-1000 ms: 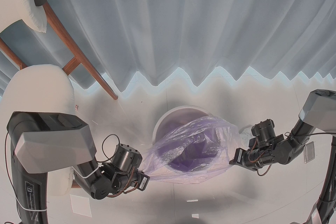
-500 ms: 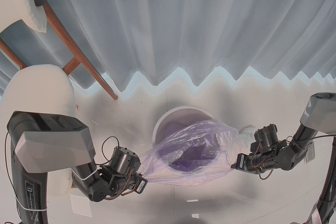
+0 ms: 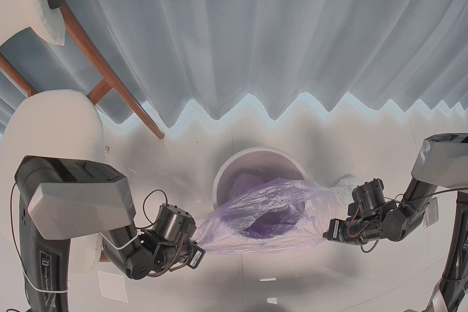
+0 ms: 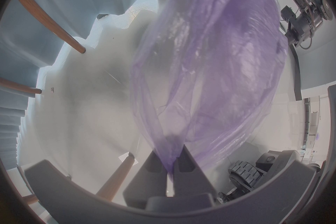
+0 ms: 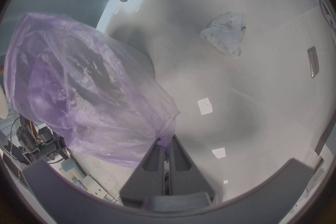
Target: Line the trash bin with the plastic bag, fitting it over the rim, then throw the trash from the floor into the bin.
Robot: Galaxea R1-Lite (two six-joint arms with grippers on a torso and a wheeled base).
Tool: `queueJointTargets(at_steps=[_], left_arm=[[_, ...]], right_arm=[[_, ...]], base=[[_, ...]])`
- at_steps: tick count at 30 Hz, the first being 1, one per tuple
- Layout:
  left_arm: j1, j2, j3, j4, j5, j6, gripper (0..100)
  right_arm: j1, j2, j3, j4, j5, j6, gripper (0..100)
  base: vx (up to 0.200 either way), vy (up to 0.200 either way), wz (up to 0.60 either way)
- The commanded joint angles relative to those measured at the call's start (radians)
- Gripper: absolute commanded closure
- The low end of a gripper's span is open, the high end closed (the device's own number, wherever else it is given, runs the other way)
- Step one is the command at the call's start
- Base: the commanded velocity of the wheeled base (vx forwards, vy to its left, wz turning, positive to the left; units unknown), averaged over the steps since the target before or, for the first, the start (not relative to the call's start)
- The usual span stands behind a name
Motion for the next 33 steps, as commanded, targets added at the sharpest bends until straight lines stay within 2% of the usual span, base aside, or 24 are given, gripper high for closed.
queueJointTargets(at_steps=[1,9,25,33], left_arm=[[0.009,0.025,-0.026,0.000,0.001,0.002,100],[0.027,0.059,-0.086,0.000,0.000,0.023,100],[0.093,0.155,-0.273,-0.013,-0.008,0.023,100],[0.081,0.194,-0.313,-0.164,-0.028,0.022,100]], right_arm=[[0.000,0.047,-0.019,-0.035,-0.017,0.000,100],[-0.002,0.125,-0.053,-0.132,-0.053,-0.040,100],[-0.013,0.163,-0.169,-0.136,-0.071,-0.033,100],[-0.013,0.174,-0.172,-0.179,-0.079,-0.028,100]], base=[[0.000,0.000,0.00],[0.000,0.000,0.00],[0.000,0.000,0.00],[0.000,0.000,0.00]])
